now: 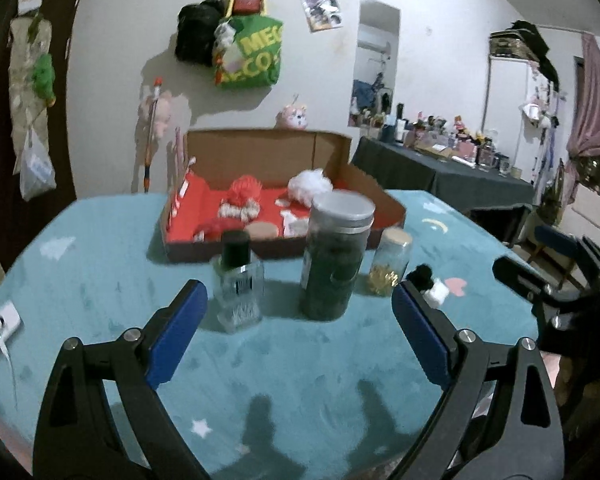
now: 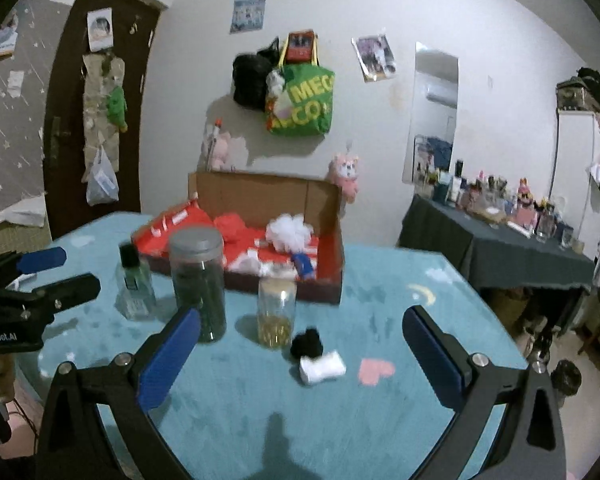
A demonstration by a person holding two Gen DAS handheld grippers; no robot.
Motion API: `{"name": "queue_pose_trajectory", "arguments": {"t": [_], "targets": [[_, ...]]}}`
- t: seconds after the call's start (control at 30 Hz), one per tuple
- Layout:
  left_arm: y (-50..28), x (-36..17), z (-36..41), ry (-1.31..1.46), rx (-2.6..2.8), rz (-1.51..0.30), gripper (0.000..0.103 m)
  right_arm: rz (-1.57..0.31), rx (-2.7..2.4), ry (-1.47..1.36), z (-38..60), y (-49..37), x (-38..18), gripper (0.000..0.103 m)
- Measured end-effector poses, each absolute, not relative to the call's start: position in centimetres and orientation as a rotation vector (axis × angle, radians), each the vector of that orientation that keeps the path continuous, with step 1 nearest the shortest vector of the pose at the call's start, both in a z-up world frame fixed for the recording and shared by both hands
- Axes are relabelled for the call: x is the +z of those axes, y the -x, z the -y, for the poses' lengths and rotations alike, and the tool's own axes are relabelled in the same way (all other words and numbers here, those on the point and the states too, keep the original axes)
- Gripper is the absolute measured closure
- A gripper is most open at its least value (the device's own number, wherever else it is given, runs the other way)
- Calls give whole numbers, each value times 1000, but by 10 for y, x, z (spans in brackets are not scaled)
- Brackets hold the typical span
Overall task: Organize soft objects
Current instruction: 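Withdraw both tools back toward the remaining items on the table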
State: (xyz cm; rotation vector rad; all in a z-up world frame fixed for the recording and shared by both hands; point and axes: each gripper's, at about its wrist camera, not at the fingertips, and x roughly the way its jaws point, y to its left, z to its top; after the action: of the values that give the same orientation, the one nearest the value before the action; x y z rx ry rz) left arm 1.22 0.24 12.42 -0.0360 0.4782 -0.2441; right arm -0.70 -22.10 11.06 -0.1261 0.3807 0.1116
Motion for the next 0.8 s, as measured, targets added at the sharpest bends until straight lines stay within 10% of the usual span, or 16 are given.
{"name": "queue_pose_trajectory", "arguments": {"t": [0.8], "targets": [[-33, 52, 15, 23, -185, -633, 8, -557, 82, 33, 240, -16, 38, 0]]}}
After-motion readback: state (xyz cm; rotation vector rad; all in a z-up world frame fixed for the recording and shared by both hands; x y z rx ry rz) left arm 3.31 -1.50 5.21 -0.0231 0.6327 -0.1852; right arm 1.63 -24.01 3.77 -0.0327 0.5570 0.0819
